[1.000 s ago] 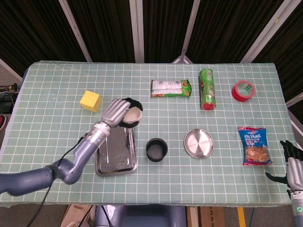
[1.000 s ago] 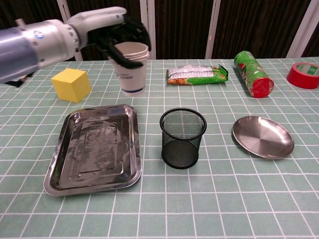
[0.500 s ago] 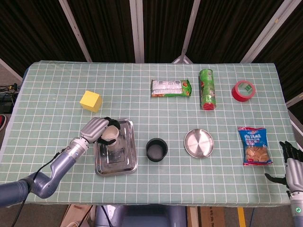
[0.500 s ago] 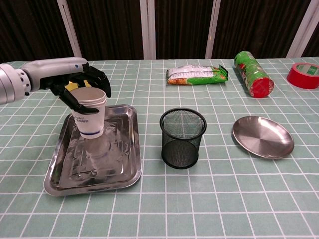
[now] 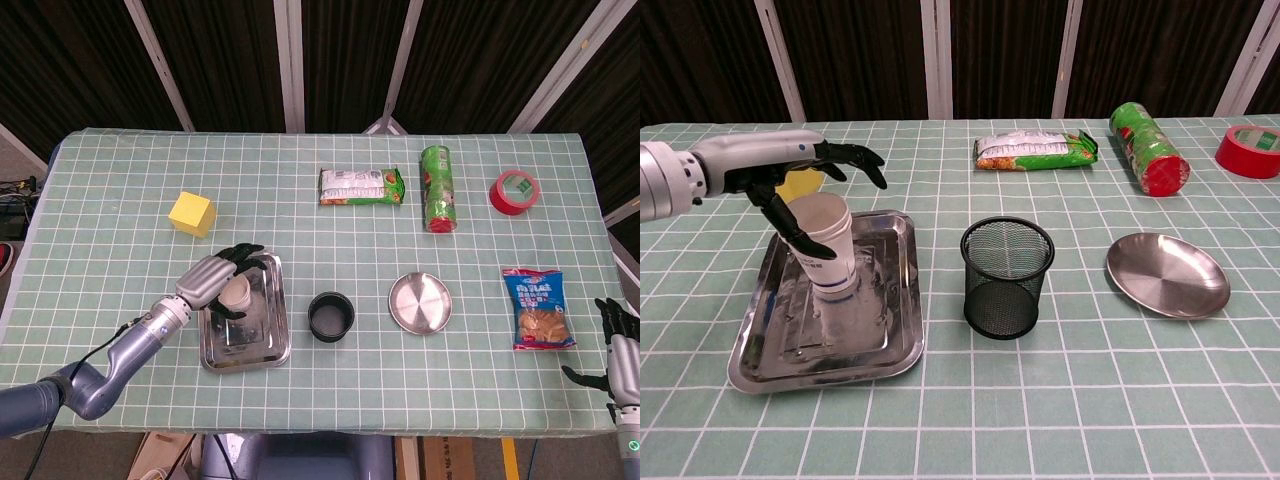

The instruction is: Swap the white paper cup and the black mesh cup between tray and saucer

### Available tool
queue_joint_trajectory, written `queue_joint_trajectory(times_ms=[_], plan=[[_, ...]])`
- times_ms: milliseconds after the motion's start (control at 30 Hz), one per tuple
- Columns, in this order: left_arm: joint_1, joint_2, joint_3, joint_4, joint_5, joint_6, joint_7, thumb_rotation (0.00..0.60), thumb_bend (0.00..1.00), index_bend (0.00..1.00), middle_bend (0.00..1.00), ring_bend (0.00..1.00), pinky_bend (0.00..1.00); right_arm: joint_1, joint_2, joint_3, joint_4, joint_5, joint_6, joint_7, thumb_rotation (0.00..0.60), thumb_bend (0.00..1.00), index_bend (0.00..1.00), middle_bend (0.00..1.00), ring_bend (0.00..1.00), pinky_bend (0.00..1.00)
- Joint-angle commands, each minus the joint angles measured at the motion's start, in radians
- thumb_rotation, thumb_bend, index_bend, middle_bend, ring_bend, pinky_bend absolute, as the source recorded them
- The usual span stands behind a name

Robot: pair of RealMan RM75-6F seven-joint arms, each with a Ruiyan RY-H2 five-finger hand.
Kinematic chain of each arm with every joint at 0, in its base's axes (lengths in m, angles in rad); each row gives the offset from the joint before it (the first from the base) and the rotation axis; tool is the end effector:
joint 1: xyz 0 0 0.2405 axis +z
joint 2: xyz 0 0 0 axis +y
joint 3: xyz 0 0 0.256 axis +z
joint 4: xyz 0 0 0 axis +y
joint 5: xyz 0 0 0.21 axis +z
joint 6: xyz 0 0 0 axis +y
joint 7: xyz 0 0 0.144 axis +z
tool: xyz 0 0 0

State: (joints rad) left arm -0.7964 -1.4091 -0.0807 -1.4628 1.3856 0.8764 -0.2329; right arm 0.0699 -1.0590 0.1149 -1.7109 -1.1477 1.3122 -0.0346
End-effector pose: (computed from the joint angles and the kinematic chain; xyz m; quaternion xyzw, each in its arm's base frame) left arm -0.1509 0.3437 0.0055 -0.7495 -0.4436 -0.4072 0.2751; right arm -0.3465 -0.1797 0.1708 0.4947 -0.5073 0.3025 0.6375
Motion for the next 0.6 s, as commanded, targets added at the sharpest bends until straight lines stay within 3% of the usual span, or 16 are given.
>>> queue_joint_trajectory(times_ms=[33,167,300,433,600], plan=[[0.037,0.070,-0.014,-0.092,0.042,0.099,-0.002,0.600,0.04,0.20,0.00,0.00,0.06,-0.003,0.006,-0.001,-0.003,-0.007,0.005,0.000,0.600,0.01,0.00,0.00,0.06,0.00],[0.189,0.169,-0.016,-0.212,0.132,0.415,0.076,0.600,0.04,0.20,0.00,0.00,0.05,0.002,0.008,-0.011,0.007,-0.029,-0.007,0.003,0.600,0.01,0.00,0.00,0.06,0.00],[0.377,0.211,0.060,-0.238,0.170,0.657,0.262,0.600,0.04,0.20,0.00,0.00,0.05,0.031,-0.006,-0.026,0.037,-0.103,-0.058,0.064,0.600,0.01,0.00,0.00,0.06,0.00],[0.484,0.215,0.124,-0.216,0.162,0.731,0.286,0.600,0.04,0.20,0.00,0.00,0.05,0.094,-0.007,-0.040,0.038,-0.237,-0.123,0.139,0.600,0.01,0.00,0.00,0.06,0.00],[0.561,0.207,0.154,-0.145,0.157,0.773,0.255,0.600,0.04,0.20,0.00,0.00,0.05,0.234,-0.017,-0.009,-0.018,-0.369,-0.216,0.092,0.600,0.01,0.00,0.00,0.06,0.00]])
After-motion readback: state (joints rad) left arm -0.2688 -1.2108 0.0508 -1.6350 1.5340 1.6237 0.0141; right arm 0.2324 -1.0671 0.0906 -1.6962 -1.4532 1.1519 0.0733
